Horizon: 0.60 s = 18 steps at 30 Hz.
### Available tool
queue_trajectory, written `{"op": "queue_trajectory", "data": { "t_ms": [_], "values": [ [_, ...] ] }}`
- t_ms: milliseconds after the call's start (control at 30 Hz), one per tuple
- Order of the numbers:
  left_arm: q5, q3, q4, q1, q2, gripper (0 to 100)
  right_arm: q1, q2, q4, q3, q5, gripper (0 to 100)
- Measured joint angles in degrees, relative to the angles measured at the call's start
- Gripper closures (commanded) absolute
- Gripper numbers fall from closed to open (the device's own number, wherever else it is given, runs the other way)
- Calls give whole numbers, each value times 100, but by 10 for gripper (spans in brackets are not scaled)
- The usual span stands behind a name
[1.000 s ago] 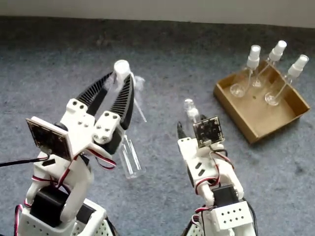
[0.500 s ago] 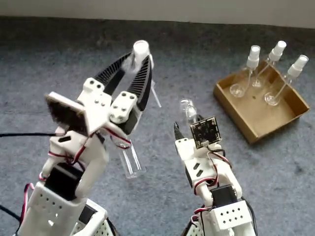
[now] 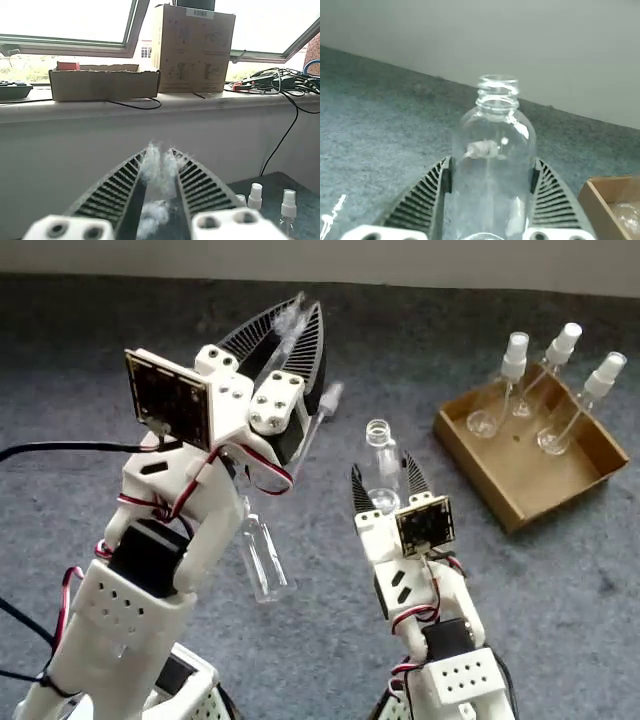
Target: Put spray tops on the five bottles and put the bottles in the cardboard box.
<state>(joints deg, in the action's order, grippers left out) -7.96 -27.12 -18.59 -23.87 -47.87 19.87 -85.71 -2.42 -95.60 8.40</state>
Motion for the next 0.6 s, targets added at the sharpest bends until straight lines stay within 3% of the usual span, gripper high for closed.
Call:
{"op": "queue_trajectory", "data": {
  "t_ms": [333,600],
  "values": [
    [0,273,-97,-396,404,995,-97,-44,281,-26,0,896],
    [0,-53,-1389,185,791,995,-352,-44,281,-26,0,896]
  ]
}}
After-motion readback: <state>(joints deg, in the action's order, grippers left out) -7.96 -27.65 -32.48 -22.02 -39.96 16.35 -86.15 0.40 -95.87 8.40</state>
